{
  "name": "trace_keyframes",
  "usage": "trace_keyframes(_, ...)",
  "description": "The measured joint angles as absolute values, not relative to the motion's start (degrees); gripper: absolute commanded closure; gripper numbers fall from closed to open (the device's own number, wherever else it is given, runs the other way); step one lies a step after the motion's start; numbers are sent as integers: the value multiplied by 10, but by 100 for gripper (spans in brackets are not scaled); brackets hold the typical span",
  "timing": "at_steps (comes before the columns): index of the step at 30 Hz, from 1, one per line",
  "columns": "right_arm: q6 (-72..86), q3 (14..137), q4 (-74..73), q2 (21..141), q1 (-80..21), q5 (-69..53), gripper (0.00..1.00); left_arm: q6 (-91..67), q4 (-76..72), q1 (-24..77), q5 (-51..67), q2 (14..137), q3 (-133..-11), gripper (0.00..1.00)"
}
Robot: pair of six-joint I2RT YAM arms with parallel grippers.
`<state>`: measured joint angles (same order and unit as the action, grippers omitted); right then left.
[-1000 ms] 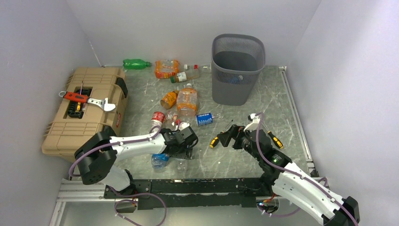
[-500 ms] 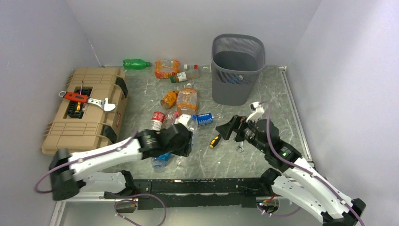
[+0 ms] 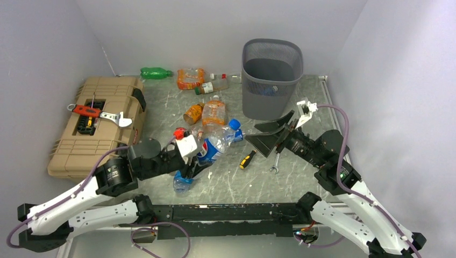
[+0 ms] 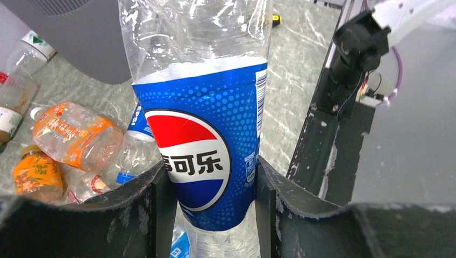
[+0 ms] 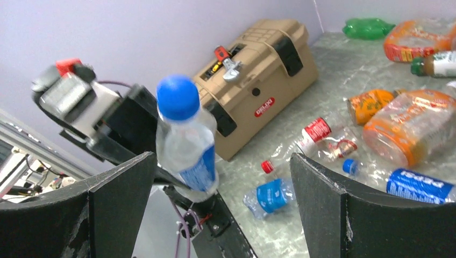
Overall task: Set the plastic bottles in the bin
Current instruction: Pick up the plastic bottle at the center of the board.
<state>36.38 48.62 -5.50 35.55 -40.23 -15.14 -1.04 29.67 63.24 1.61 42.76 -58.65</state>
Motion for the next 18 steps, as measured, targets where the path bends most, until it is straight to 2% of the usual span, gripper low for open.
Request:
trace_keyframes(8,371,515,-2,413,-403,-181,0,69,216,632,31,343,-444,66)
trace_keyframes(18,380,536,32,488,-449,-166,5,88,170,632,9,312,-408,70)
